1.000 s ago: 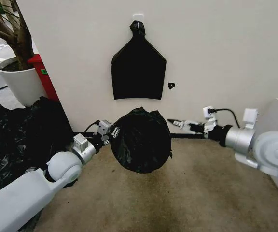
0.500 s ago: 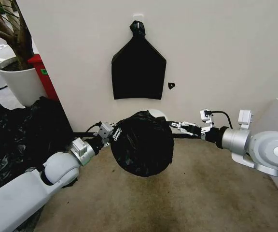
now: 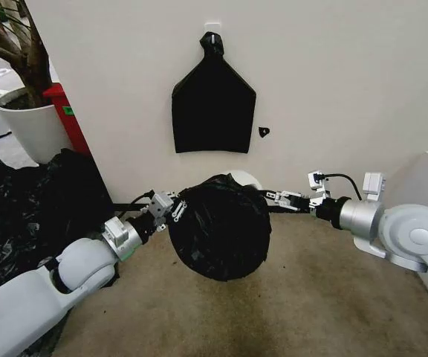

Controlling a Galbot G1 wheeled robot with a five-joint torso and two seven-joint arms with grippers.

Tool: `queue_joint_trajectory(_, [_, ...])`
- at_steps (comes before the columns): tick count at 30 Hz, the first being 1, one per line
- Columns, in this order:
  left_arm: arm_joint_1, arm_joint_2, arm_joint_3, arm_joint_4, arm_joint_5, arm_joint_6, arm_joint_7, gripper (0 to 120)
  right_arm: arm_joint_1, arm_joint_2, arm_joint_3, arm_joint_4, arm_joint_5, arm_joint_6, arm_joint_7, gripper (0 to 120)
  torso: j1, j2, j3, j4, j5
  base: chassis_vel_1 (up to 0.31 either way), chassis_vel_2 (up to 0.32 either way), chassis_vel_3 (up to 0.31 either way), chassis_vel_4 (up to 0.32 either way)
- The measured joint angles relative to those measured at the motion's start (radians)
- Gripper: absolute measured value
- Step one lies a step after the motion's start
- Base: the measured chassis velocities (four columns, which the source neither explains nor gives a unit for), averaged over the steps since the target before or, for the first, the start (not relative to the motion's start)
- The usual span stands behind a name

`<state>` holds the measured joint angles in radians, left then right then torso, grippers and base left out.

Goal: Place the garbage bag over the trash bin.

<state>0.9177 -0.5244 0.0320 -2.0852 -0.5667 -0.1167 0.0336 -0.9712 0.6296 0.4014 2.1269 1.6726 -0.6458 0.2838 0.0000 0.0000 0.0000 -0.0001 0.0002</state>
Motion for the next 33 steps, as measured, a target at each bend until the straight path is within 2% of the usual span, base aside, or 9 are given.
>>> queue_joint_trajectory(8, [0.053,0.013,-0.033,0.027,-0.015,0.002,-0.008,1,-0.026,-0.042,0.072,0.067,0.070,0.032,-0.025,100,0.000,0.000,0.000,-0.0001,-0.0007,0.000,0.000,0.000,0.000])
queue_joint_trajectory(15, [0.055,0.002,-0.034,0.035,-0.016,0.002,-0.007,1,-0.038,-0.045,0.024,0.116,0.024,0.050,-0.058,100,0.000,0.000,0.000,0.0000,-0.0001,0.000,0.000,0.000,0.000])
queue_joint_trajectory(33, [0.034,-0.005,-0.024,0.013,-0.022,0.005,-0.004,1,-0.038,-0.022,-0.026,0.097,-0.038,0.025,-0.073,100,0.000,0.000,0.000,0.0001,-0.0002,0.000,0.000,0.000,0.000])
